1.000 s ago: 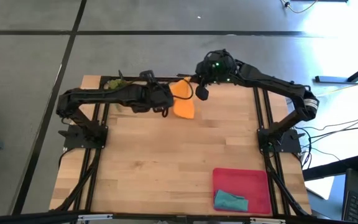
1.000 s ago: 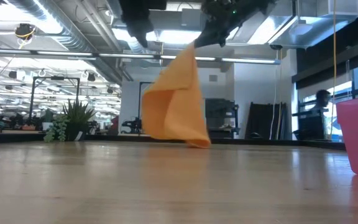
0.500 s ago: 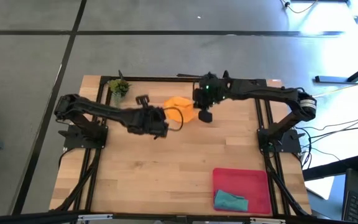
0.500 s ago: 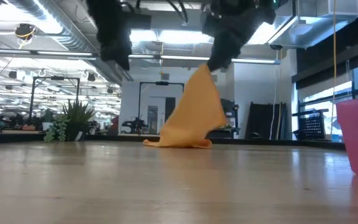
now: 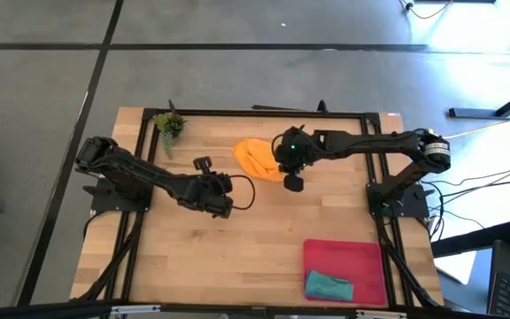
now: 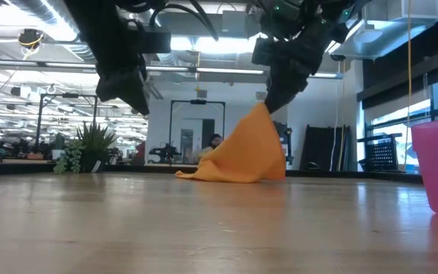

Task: Roll microfiber towels into tight, uniform cylinder then place into a basket
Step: Fold the orange microfiber cloth

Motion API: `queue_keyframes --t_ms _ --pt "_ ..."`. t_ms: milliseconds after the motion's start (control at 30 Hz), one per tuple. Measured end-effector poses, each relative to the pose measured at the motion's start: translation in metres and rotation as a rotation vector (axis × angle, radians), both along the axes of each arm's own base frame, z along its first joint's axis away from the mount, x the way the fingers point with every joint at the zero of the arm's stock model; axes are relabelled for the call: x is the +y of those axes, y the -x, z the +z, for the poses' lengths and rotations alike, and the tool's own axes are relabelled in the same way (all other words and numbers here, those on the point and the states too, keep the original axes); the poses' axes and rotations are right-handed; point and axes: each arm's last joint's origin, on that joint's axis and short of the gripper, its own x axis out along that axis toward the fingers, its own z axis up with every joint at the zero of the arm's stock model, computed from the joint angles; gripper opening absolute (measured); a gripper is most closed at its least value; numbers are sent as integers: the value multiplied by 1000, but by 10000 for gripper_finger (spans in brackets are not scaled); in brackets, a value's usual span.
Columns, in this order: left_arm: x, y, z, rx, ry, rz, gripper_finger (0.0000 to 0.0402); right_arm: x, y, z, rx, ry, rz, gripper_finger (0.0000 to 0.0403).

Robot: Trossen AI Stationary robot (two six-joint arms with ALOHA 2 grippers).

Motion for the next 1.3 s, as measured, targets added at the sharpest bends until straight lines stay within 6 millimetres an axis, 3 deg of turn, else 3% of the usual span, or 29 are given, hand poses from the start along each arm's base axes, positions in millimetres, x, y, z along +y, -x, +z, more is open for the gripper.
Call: queue_keyframes --t_ms 200,633,1000,1200,1300 --pt "0 0 0 0 -1 0 0 0 -1 2 -11 0 -3 33" --pt "0 0 0 1 -5 0 0 -36 9 3 32 195 -438 140" --pt "0 1 0 5 -6 1 0 -65 22 0 19 27 -716 141" --pt "0 1 0 5 -6 1 0 -72 27 -2 21 -235 -675 141" --pt "0 1 0 5 -6 1 0 -75 29 -1 18 -269 -668 141"
